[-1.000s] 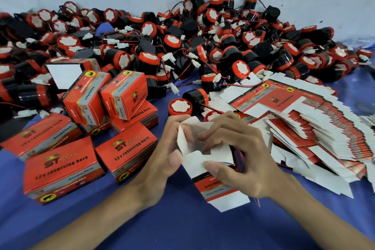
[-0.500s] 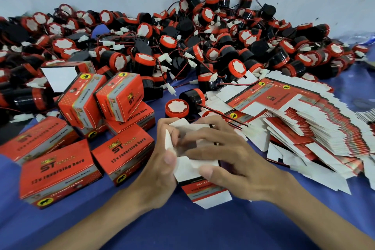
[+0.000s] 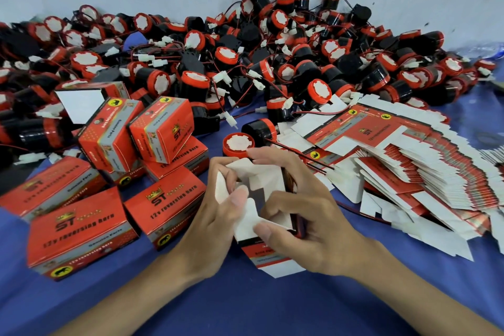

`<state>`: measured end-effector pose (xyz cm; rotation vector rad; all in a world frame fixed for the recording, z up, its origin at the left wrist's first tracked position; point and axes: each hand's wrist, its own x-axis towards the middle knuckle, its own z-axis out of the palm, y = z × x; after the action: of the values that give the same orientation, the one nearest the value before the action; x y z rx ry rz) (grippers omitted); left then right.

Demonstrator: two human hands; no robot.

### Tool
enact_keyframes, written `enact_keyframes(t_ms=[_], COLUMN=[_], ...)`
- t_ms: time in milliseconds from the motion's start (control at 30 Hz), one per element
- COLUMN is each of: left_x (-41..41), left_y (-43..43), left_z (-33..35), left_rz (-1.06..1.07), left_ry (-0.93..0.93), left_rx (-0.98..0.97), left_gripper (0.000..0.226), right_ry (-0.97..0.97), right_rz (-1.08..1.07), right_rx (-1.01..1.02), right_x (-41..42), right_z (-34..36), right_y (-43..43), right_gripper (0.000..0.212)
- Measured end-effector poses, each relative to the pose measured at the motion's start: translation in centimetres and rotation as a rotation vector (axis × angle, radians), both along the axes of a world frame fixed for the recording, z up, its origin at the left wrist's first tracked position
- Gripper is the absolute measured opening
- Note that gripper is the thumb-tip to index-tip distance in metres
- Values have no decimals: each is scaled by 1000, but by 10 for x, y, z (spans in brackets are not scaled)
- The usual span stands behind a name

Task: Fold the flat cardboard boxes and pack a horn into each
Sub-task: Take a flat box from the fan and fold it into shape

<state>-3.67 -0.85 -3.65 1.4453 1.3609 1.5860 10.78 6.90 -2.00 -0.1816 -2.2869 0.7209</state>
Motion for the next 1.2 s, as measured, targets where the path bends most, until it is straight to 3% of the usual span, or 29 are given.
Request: enact_keyframes(t_ms=[200, 367, 567, 700, 900, 1067, 1200], left_x=[6, 4, 1, 1, 3, 5, 8], left_y=[0, 0, 3, 2, 3, 1, 0], left_z=[1, 0, 0, 0, 1, 3, 3], left_rz=[-25, 65, 83, 69, 205, 183, 26], left_ry=[-14, 111, 138, 40, 183, 269, 88], left_rx=[93, 129, 266, 214, 212, 235, 57], left_gripper=[29, 20, 25, 32, 32, 24, 41], right_ry=[31, 42, 81, 96, 141, 189, 177], right_rz=[-66, -69, -135, -167, -202, -164, -155], right_rx=[43, -74, -76, -14, 22, 100, 98], right_x=[-3, -1, -1, -2, -4, -7, -8], right_z=[-3, -2, -5, -6, -8, -8, -8], right_y=[-2, -2, -1, 0, 0, 1, 1], right_gripper=[18, 47, 53, 47, 40, 26, 25])
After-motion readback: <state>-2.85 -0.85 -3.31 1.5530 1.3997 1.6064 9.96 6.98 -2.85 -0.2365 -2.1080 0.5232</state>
